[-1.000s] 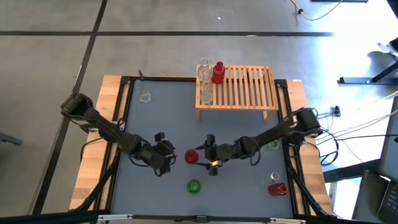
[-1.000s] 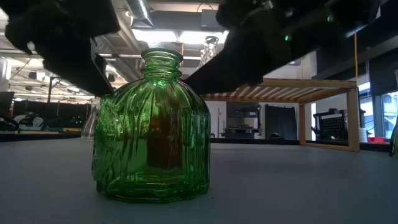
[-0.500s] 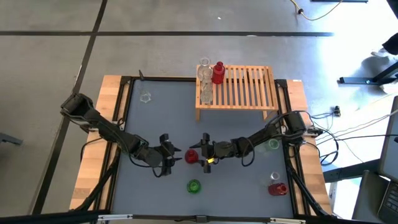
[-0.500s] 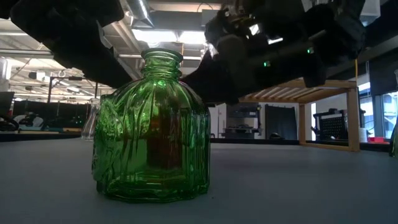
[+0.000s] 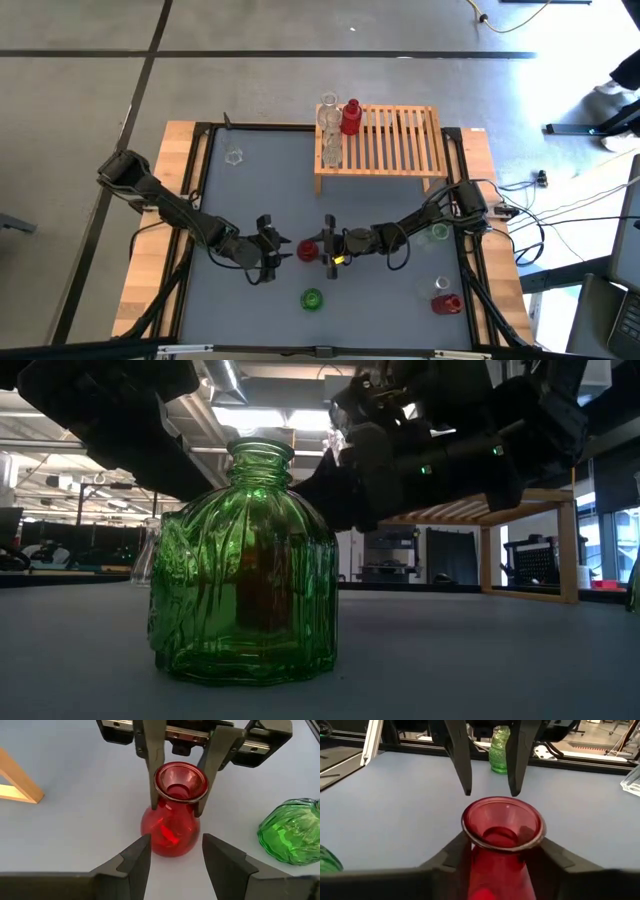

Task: Sort vases onto shelf
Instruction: Put the top red vase onto the shelf aligned with the other red transparent vase

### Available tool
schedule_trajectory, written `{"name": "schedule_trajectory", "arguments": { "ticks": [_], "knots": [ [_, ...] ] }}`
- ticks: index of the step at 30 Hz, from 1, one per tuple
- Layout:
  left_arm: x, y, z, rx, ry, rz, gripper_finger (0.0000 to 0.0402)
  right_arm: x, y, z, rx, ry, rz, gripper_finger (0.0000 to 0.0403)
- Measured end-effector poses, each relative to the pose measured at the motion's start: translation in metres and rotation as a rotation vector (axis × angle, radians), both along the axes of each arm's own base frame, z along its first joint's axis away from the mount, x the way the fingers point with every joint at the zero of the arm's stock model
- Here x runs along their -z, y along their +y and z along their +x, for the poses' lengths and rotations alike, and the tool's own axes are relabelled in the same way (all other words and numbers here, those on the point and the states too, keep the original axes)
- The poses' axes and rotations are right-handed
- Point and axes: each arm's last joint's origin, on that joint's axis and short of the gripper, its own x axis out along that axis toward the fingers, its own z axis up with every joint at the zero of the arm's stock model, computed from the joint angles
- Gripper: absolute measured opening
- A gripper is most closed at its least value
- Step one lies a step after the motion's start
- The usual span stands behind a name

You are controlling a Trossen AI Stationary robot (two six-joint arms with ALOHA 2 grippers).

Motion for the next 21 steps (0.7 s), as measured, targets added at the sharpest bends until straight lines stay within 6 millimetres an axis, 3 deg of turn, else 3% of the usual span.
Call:
{"name": "schedule_trajectory", "arguments": {
  "ticks": [4, 10, 21],
  "knots": [
    [0.000, 0.000, 0.000, -0.001, 0.000, 0.000, 0.0170, -0.001, 0.001, 0.000, -0.008, -0.007, -0.028, 0.0092],
    [0.000, 0.001, 0.000, -0.018, -0.008, 0.010, 0.0170, -0.008, 0.000, -0.002, -0.013, 0.005, -0.059, 0.0100],
    [0.000, 0.000, 0.000, -0.024, -0.011, 0.006, 0.0170, -0.075, -0.005, -0.021, -0.017, 0.008, -0.107, 0.0099]
  ]
}}
